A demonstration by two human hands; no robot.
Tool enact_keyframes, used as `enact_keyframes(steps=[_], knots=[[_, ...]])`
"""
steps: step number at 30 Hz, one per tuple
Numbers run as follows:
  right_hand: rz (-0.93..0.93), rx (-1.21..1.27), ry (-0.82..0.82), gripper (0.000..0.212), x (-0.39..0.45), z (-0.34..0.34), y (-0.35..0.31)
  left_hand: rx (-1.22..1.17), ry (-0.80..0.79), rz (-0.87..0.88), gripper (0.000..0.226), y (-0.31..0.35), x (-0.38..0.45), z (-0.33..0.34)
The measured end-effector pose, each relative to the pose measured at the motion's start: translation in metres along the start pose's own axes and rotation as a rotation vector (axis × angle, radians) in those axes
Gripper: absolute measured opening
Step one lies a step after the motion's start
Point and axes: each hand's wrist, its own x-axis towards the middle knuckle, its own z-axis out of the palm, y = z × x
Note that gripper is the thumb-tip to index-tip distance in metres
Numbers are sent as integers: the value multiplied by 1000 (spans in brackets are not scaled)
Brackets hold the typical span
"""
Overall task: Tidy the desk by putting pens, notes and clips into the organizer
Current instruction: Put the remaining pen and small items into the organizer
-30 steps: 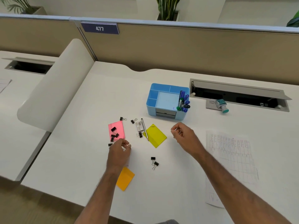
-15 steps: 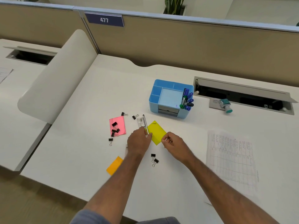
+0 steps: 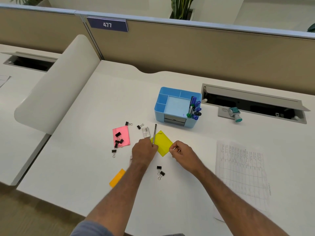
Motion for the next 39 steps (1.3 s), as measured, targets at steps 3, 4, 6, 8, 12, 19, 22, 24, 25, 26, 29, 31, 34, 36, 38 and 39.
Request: enact_keyframes(steps=[3,4,6,8,12,19,22,24,25,26,29,31,34,36,38,39], knots=[[-47,-32,5,5,3,-2,-1,-70,8,-4,23,4,-5,-9],[-79,-63,5,10,5,-3,-1,-108,19,0,22,5,-8,-11],[-156,-165,-18,31,8,-6,-6,-205,26,15,21,10,-18,-18],[-246,-312,-36,52,9,-9,-15,-292,13,43,22,16,-30,-24],[-414,-533,-9,47,12,-15,-37,-424,11,56,28,27,-49,-37],[-507,-597,75,25,27,-33,-70,-755,94,177,43,25,-50,-51],[-488,-339,211,25,38,-42,-78,-839,109,153,47,13,-44,-49],[-453,-179,253,23,46,-49,-82,-790,116,102,41,2,-37,-42],[-429,-127,266,22,51,-52,-84,-749,122,76,36,-4,-33,-38],[-411,-101,278,23,56,-55,-86,-711,128,51,30,-10,-29,-34],[-412,-68,294,24,71,-60,-95,-658,137,8,13,-27,-18,-21],[-411,-34,307,22,79,-60,-101,-646,133,10,8,-34,-10,-15],[-366,-15,335,21,94,-56,-104,-575,147,50,15,-39,1,-12],[-310,-21,333,21,102,-53,-103,-424,149,90,28,-40,10,-11],[-268,-15,320,20,106,-50,-100,-257,127,121,39,-39,18,-13],[-258,-5,314,19,108,-48,-98,-191,116,142,43,-38,21,-15]])
